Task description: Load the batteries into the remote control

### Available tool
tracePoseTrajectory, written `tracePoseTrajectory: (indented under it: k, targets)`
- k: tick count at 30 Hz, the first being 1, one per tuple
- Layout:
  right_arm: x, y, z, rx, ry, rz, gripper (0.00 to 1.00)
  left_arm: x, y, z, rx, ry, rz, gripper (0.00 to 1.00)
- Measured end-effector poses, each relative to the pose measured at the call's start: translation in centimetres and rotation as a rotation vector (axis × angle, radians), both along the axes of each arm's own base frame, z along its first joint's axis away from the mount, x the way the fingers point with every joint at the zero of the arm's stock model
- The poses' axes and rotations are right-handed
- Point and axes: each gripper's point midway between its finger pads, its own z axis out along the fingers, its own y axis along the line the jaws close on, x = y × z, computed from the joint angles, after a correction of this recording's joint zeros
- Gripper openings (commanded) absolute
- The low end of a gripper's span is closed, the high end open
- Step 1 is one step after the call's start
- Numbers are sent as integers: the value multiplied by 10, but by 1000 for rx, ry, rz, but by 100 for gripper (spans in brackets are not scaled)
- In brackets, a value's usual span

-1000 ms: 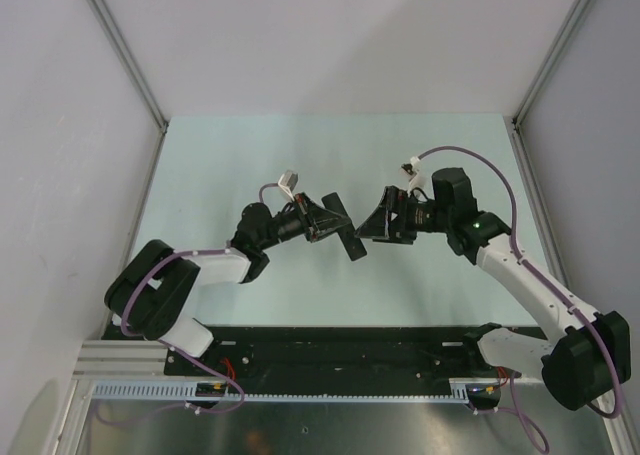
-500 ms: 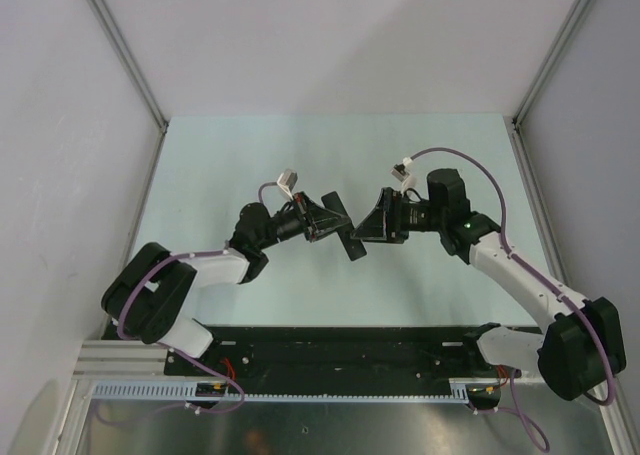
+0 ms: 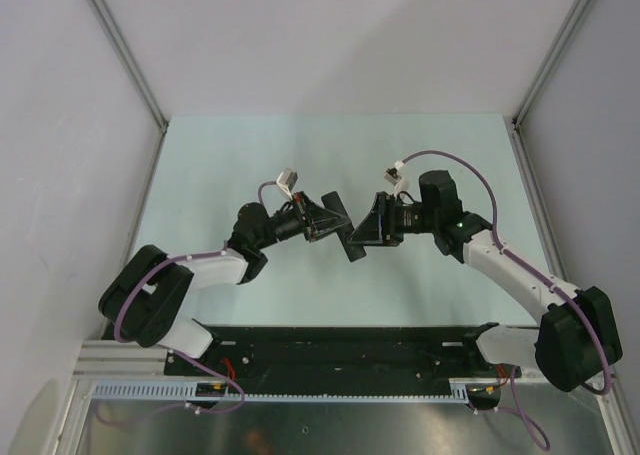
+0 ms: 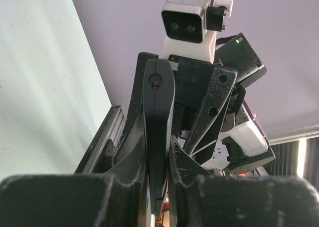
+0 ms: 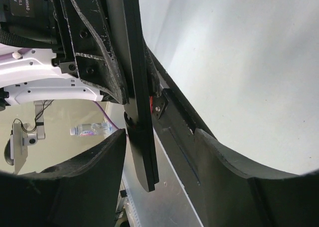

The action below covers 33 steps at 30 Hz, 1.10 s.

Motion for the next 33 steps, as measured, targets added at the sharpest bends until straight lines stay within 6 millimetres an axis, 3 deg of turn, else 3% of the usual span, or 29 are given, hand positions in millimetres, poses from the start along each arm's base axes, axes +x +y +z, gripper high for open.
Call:
tracePoseTrajectory:
  k: [17,25,33]
  targets:
    - [-5,6,5,35,4,43,33,-1,0,-1,5,5,-2,0]
    - [-8,8,6,45,20,59,2,-2,0,-2,8,9,-9,0]
    - [-9,9,6,46,26,62,0,-4,-1,-1,10,10,-12,0]
